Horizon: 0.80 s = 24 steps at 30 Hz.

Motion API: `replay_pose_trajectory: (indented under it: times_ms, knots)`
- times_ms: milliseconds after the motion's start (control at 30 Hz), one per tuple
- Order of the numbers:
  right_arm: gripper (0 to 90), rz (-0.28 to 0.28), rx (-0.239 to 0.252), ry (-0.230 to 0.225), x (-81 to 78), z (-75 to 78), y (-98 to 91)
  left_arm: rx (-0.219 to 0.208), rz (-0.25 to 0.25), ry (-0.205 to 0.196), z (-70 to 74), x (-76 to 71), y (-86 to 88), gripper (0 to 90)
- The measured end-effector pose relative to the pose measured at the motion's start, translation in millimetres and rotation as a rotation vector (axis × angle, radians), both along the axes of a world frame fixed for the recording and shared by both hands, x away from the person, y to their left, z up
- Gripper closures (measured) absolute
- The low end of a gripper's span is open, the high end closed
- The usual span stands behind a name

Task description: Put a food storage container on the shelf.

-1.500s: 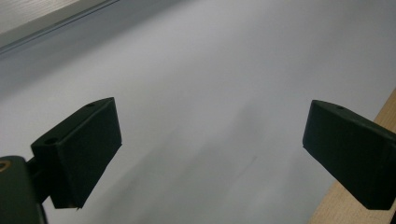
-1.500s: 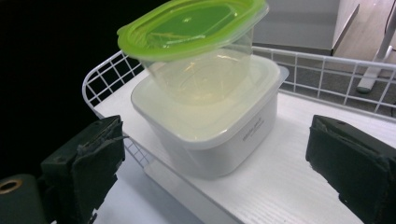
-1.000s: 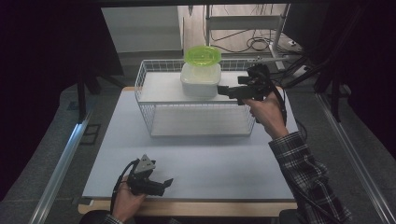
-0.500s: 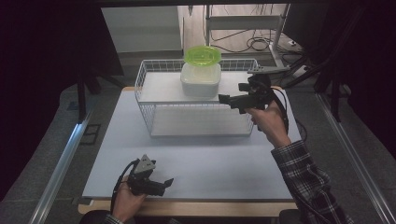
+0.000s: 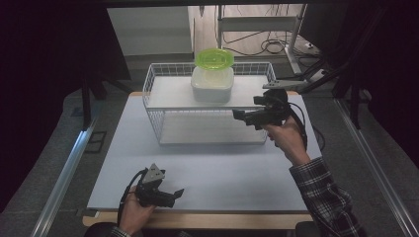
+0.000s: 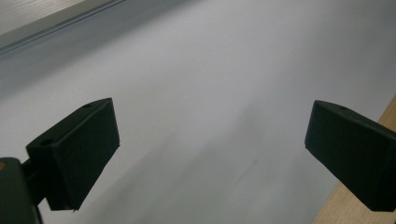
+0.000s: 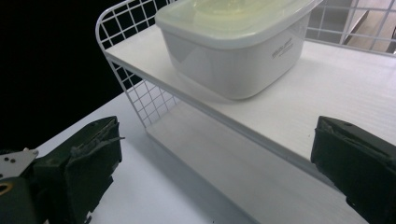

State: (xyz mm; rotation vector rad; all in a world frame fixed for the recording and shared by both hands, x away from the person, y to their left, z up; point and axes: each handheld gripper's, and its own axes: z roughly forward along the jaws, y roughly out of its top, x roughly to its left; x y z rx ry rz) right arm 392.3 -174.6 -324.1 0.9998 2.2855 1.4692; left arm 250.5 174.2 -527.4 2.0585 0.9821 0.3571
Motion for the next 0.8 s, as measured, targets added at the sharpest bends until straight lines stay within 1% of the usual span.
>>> replay_pose_trajectory:
  times_ms: [167, 300, 533, 667, 800]
  knots:
    - [1.8, 0.011, -0.021, -0.01, -5.2, -6.7, -0.4, 0.003, 0.0, -0.003, -0.4, -0.1, -0.5, 3.0]
    - [1.6, 0.019, -0.012, -0.001, -9.6, -11.9, -1.2, 0.003, 0.0, -0.005, -0.7, 0.0, -0.5, 2.9]
    - [1.6, 0.03, -0.021, -0.003, -16.2, -19.7, -1.3, 0.005, 0.001, -0.009, -0.9, -0.2, -0.7, 2.9]
    - [1.6, 0.03, -0.044, -0.021, -20.0, -24.2, -0.6, 0.007, -0.001, -0.01, -0.9, -0.3, -0.8, 2.9]
    - [1.7, 0.033, -0.054, -0.027, -23.0, -28.7, 0.0, 0.008, -0.003, -0.01, -1.0, -0.3, -0.9, 2.9]
